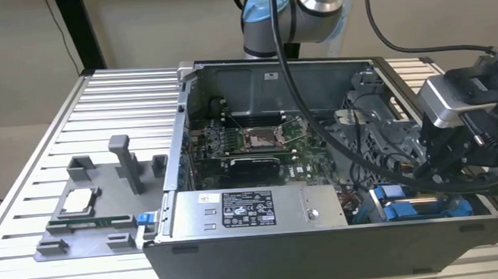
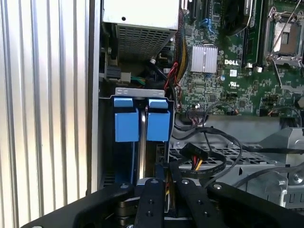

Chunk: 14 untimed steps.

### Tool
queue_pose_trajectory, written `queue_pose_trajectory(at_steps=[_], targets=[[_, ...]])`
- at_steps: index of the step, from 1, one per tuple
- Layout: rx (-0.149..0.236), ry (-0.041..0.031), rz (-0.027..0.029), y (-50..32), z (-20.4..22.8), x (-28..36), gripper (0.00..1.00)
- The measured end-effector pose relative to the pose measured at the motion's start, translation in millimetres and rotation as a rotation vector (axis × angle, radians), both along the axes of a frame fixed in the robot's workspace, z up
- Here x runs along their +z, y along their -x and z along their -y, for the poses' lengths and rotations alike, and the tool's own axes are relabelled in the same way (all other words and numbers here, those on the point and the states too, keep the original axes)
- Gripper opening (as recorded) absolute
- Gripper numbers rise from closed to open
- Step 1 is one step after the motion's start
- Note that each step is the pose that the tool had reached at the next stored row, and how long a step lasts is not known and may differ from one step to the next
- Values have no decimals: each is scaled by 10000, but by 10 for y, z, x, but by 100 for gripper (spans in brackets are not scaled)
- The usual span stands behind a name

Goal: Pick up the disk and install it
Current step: 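Insert the second disk wire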

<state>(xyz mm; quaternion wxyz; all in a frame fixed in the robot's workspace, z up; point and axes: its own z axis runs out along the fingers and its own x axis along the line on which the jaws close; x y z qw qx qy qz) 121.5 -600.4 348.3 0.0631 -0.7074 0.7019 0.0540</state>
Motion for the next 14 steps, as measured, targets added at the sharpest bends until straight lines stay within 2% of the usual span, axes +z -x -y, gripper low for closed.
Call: queue_pose_trajectory(at_steps=[14], targets=[[-147, 0, 0, -1, 4, -25, 0]])
